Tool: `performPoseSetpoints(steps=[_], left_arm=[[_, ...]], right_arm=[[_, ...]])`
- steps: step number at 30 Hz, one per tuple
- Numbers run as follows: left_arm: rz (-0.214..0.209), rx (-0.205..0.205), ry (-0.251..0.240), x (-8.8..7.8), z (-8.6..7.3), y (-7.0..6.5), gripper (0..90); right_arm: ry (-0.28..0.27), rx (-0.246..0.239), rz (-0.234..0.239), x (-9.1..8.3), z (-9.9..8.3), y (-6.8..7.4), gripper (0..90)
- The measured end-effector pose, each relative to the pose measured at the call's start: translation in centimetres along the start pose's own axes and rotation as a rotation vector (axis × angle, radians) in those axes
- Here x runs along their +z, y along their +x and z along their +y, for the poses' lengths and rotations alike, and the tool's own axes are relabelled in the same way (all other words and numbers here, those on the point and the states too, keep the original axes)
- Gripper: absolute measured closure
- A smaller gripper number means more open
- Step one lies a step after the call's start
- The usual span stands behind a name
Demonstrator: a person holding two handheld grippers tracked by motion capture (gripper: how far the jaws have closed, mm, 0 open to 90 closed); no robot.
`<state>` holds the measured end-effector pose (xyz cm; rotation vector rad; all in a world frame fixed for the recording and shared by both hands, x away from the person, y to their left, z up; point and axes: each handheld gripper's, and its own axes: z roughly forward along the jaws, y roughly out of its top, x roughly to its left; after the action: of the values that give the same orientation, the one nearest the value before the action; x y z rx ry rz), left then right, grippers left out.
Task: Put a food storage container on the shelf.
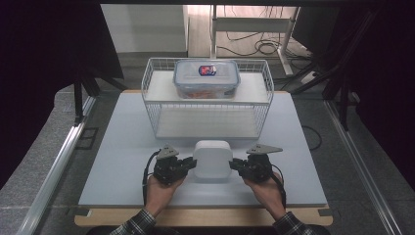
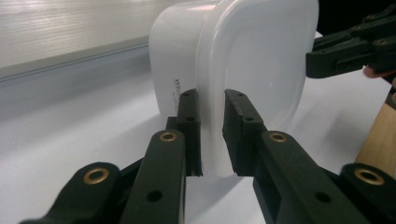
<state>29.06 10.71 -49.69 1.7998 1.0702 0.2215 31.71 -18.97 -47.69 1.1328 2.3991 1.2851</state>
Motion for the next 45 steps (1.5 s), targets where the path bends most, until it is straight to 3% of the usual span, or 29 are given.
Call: performPoseSetpoints(steps=[25,45], left_arm=[[0.026,0.080,-0.072,-2.4,2.9,-0.5,78.5],[0.069,0.163,-0.131,-4.6,7.7,-1.2,78.6]], right_arm=[[-0.099,-0.062,-0.014,-1.4,2.9,1.0,77.2],[-0.176,-0.117,-0.039,-3.4,7.4,1.5,77.1]])
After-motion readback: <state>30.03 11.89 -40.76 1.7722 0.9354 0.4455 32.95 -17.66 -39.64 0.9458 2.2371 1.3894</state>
